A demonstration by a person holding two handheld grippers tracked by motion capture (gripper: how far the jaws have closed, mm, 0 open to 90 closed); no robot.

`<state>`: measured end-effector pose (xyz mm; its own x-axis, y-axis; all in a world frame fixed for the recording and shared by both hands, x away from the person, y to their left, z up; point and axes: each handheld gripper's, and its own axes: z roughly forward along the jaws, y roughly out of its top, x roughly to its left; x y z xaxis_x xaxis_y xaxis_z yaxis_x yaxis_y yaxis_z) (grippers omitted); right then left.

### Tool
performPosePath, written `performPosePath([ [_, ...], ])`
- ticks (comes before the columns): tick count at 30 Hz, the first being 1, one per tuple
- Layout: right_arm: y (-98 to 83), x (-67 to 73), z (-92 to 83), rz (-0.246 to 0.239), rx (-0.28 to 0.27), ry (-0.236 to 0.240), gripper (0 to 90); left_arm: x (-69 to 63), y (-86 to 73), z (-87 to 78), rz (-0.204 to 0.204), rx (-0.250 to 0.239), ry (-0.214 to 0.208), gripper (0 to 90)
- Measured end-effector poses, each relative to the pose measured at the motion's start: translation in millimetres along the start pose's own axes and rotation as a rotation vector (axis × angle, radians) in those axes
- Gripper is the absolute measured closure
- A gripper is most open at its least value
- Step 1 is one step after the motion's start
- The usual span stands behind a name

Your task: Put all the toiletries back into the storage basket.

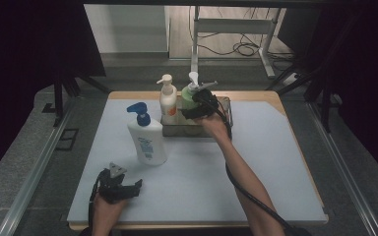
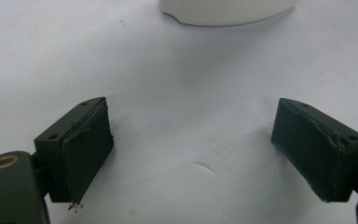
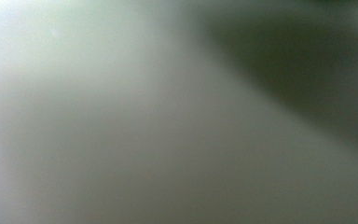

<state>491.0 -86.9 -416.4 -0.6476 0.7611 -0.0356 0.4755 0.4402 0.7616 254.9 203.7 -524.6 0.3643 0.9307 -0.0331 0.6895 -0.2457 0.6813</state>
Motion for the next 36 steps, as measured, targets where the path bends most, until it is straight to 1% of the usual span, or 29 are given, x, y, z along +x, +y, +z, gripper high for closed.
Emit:
performPosePath([
  [3, -1.5, -0.2, 2.4, -0.004, 0.000, 0.000, 12.7, 0.0, 0.0, 0.0, 0.000, 0.000, 0.000, 11.7],
  [8, -4.2, -0.2, 5.5, 0.003, 0.013, 0.004, 12.7, 0.0, 0.0, 0.0, 0.000, 0.000, 0.000, 11.7],
  [9, -4.7, -0.7, 6.6, -0.004, 0.014, 0.005, 12.7, 0.0, 0.0, 0.0, 0.000, 0.000, 0.000, 11.7],
  [12, -5.8, -0.3, 8.0, 0.014, 0.020, 0.010, 12.6, 0.0, 0.0, 0.0, 0.000, 0.000, 0.000, 11.7],
  [13, -5.9, -1.2, 8.0, 0.010, 0.021, 0.009, 12.7, 0.0, 0.0, 0.0, 0.000, 0.000, 0.000, 11.7],
  [18, -5.0, -0.8, 8.5, 0.022, 0.025, 0.016, 12.3, 0.0, 0.0, 0.0, 0.000, 0.000, 0.000, 11.7],
  [20, -5.1, -1.4, 8.5, 0.006, 0.026, 0.013, 12.1, 0.0, 0.0, 0.0, 0.000, 0.000, 0.000, 11.7],
  [22, -5.3, -1.6, 8.6, -0.003, 0.024, 0.018, 12.0, 0.0, 0.0, 0.0, 0.001, 0.000, 0.000, 11.7],
  [25, -6.4, -3.4, 8.5, -0.001, 0.020, 0.024, 11.9, -0.1, 0.0, 0.0, 0.001, 0.000, 0.001, 11.7],
  [30, -9.6, -6.7, 8.2, 0.016, 0.002, 0.039, 11.6, -0.1, 0.0, 0.0, 0.001, 0.000, 0.000, 11.7],
  [32, -10.4, -7.8, 8.1, 0.021, -0.001, 0.056, 9.9, -0.1, 0.0, 0.0, 0.001, 0.000, 0.001, 11.7],
  [33, -10.7, -8.0, 8.0, 0.025, -0.003, 0.064, 7.4, 0.0, 0.0, 0.0, 0.001, 0.000, 0.000, 11.7],
  [35, -11.2, -8.0, 7.3, 0.022, -0.006, 0.062, 1.8, -0.1, 0.0, 0.0, 0.000, 0.000, 0.000, 11.7],
  [36, -11.5, -7.7, 6.5, 0.019, -0.007, 0.056, 0.5, -0.1, 0.0, 0.0, 0.001, -0.001, 0.001, 11.7],
])
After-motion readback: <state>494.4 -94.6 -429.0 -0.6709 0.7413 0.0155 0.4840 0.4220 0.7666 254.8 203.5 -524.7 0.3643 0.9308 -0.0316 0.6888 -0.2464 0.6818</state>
